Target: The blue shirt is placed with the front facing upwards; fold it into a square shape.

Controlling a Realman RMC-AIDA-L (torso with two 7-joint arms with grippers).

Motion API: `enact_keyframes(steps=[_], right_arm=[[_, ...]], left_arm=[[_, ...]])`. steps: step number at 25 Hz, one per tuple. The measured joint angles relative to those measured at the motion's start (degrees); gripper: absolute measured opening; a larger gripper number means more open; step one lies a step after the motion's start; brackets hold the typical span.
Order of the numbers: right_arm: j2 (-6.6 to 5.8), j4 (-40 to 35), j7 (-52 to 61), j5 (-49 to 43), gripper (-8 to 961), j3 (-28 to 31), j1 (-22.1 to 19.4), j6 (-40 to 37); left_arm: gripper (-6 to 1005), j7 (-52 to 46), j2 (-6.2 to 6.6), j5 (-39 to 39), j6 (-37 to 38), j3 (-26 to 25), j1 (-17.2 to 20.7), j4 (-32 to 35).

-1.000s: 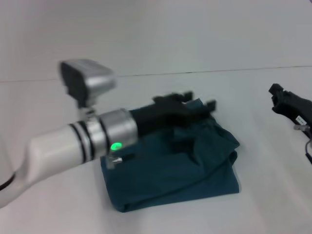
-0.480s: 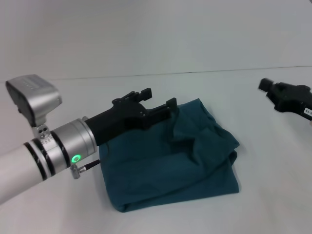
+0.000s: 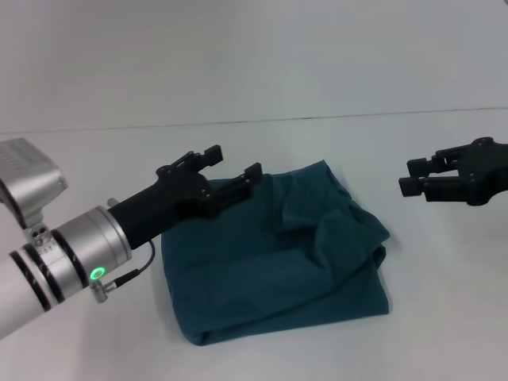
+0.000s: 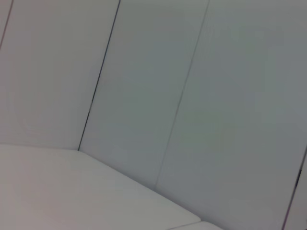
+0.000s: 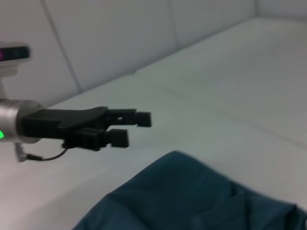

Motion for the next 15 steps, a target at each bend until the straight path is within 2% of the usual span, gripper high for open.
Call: enact_keyframes(steps=[3,5,7,11,14,15], right_arm=[[-2.3,-0.73,9.32,-0.23,370,-2.52,2.59,-2.88],[-3.03,-1.3,15.12,-0.87,415,-3.37,4.8,-3.4],[-3.13,-2.32,19.19,-1.86,460,-4.79,7.07,-3.08],[-1.49,-2.8,22.21,-6.86,556,-9.08,11.65,-0.01],[0.74,-2.56,24.43,-12.4,633,-12.3,15.48,1.95],[1.57,-2.54,25.09,-13.88,633,-13.15,16.47,2.38]], left_arm=[[860,0.1,0.01,-0.12,0.98,-1.28,0.54,-0.3],[860,0.11,0.0,-0.18,2.07,-2.25,0.73,-0.43],[859,0.12,0.0,-0.2,2.6,-2.62,0.75,-0.51],[859,0.56,-0.01,-0.22,3.21,-3.33,0.81,-0.54],[859,1.72,0.0,0.06,4.57,-5.61,1.5,-0.58],[859,2.51,0.0,0.2,5.35,-6.48,1.92,-0.61]])
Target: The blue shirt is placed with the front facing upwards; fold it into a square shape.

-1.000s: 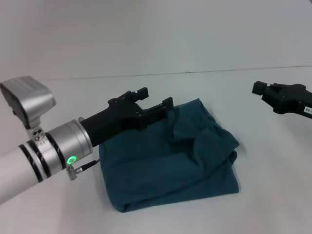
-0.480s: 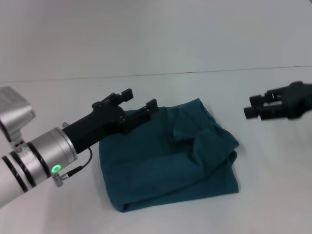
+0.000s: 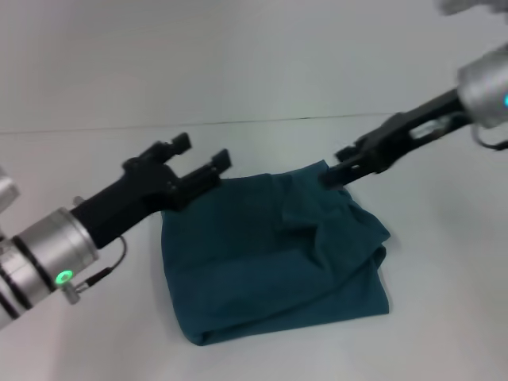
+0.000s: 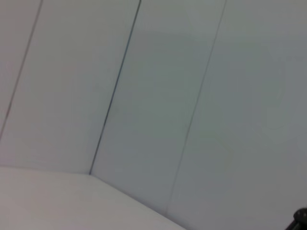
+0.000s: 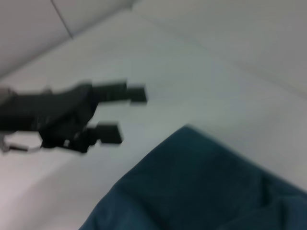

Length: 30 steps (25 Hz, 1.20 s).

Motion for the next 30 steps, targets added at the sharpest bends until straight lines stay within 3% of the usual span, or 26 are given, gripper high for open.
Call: enact_keyframes(steps=[3,5,11,21,30], right_arm=[[2.74,0.19,1.21,-2.33,632,-2.14,1.79,2.13],[3.77,1.05,1.99,-3.07,631,-3.84,2.34,4.56],[5.33,5.65,4.01,-5.93,629,-9.16,3.52,12.26],[5.59,12.97,5.91,-11.27,627,-11.74,4.88,17.01],[4.71,12.48,9.33,-15.58,627,-11.56,2.09,11.93]], left_arm=[[859,2.68,0.0,0.01,1.51,-2.74,1.46,-0.52],[859,4.04,0.0,0.03,1.75,-4.37,2.24,-1.06],[860,5.47,0.0,0.04,2.67,-9.03,4.37,-2.1],[860,6.84,0.0,0.15,4.11,-11.02,5.04,-4.0],[860,7.66,0.0,0.14,3.88,-11.15,5.02,-4.16]])
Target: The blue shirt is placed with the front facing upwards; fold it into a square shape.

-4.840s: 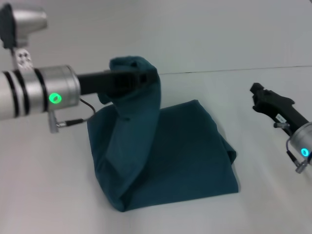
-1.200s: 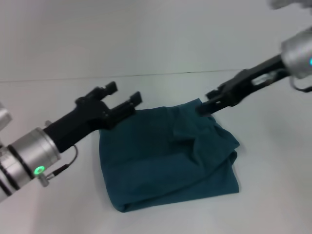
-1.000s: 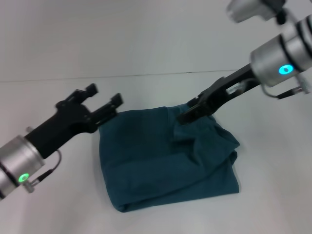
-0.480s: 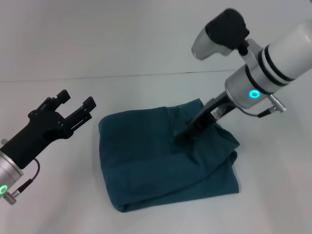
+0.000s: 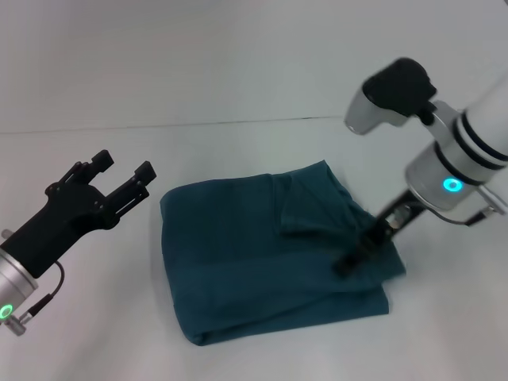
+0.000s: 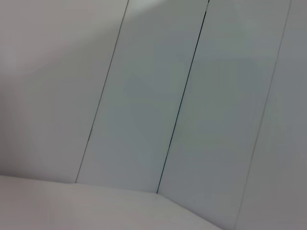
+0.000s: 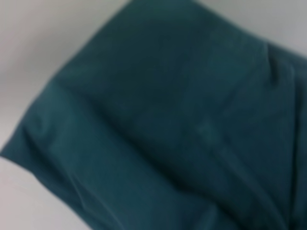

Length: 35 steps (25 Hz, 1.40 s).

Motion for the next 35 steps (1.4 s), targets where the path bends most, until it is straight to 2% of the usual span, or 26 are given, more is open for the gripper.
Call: enact_keyframes(steps=[3,6,9,12,13,14,15,18,24,30,35], right_arm=[[-0.32,-1.51,0.72,-0.47,627,0.25,-1.57,-2.74],[-0.2,-6.96,1.66,-0.16,627,0.81,-4.16,-6.56],[0.1,-13.23,1.94,1.86,627,3.87,-6.23,-10.09],[-0.17,-14.85,1.72,7.05,628,7.28,-6.7,-11.08],[-0.27,-14.66,1.44,9.66,628,8.1,-6.74,-10.88],[0.24,-14.16,0.57,13.17,628,8.01,-6.83,-9.18],[0.24,-14.16,0.57,13.17,628,8.01,-6.83,-9.18],[1.36,-12.02,-1.17,14.95,628,5.36,-6.8,-5.16],[1.1,-1.59,-2.26,16.1,628,-0.76,-3.93,2.24],[1.03,2.47,-1.23,15.92,628,-4.97,-2.81,0.51],[0.96,2.95,0.12,14.68,628,-5.72,-2.86,-3.77]], left_arm=[[860,0.01,0.0,0.01,-0.01,-0.38,0.01,0.0],[860,0.02,0.0,0.02,0.2,-0.78,0.07,0.0],[860,0.02,0.0,0.02,0.32,-1.05,0.11,0.0],[859,0.02,0.0,0.02,0.46,-1.11,0.08,0.01],[859,0.02,0.0,0.02,0.53,-1.1,-0.01,0.01],[859,0.02,0.02,0.02,0.65,-1.14,-0.16,0.01],[859,0.02,0.02,0.02,0.65,-1.14,-0.16,0.01],[859,0.02,0.06,0.02,0.79,-1.2,-0.35,0.01],[859,0.06,0.09,0.01,0.82,-1.32,-0.29,0.01],[859,0.09,0.09,-0.03,0.43,-1.46,-0.16,0.01],[859,0.16,0.09,0.02,0.32,-1.7,-0.02,0.01]])
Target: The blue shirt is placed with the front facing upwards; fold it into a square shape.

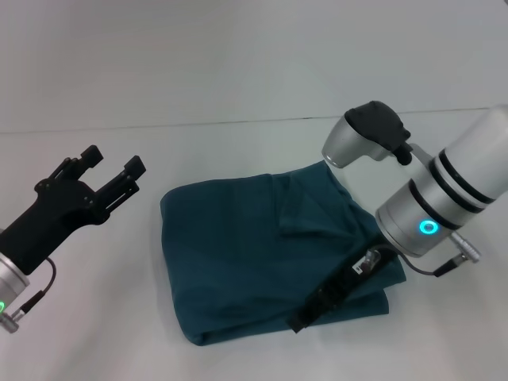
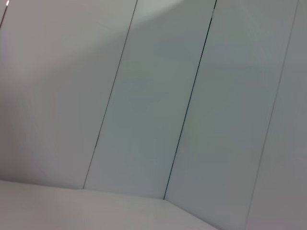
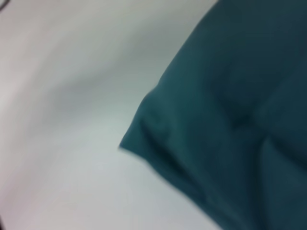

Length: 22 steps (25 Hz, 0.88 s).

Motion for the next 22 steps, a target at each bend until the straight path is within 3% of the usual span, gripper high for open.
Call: enact_keyframes(steps=[6,10,15,22], right_arm=[[-0.65,-7.07,-0.6,4.02,627,6.39,-2.27,-5.62],[-1.2,-8.92,-1.57,5.64,627,9.28,-2.97,-1.04],[0.23,-4.22,-4.07,5.72,627,7.1,-1.49,6.69],[0.28,8.18,-4.77,5.53,628,2.16,3.76,13.43]], left_arm=[[859,0.03,0.0,0.0,0.57,-1.04,0.13,-0.14],[860,0.03,0.0,0.0,0.72,-1.09,0.14,-0.16],[860,0.04,0.01,0.0,0.74,-1.09,0.14,-0.18],[859,0.04,0.0,0.0,0.73,-1.08,0.14,-0.18]])
